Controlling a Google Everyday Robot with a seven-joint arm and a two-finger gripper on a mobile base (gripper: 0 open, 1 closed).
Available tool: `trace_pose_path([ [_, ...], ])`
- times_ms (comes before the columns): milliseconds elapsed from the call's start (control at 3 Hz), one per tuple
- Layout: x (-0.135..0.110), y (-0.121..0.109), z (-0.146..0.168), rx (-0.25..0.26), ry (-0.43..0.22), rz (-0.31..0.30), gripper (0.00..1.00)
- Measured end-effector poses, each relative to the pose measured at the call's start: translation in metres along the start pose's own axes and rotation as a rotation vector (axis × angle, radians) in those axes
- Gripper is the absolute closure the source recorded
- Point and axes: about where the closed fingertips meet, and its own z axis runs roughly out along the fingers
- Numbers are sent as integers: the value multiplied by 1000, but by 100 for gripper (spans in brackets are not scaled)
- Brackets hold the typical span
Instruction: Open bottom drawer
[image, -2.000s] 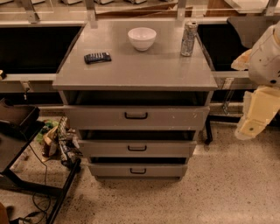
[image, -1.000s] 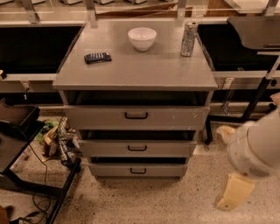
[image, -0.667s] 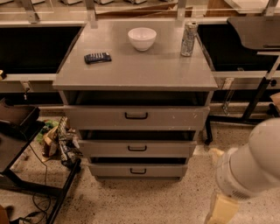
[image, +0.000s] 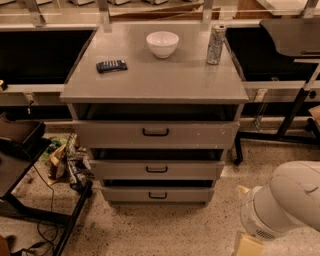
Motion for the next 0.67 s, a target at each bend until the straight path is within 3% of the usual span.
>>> trace_pose_path([
  [333,-8,-8,28,13,-46,3,0],
  [667,-13,-1,112,-32,-76,9,0],
])
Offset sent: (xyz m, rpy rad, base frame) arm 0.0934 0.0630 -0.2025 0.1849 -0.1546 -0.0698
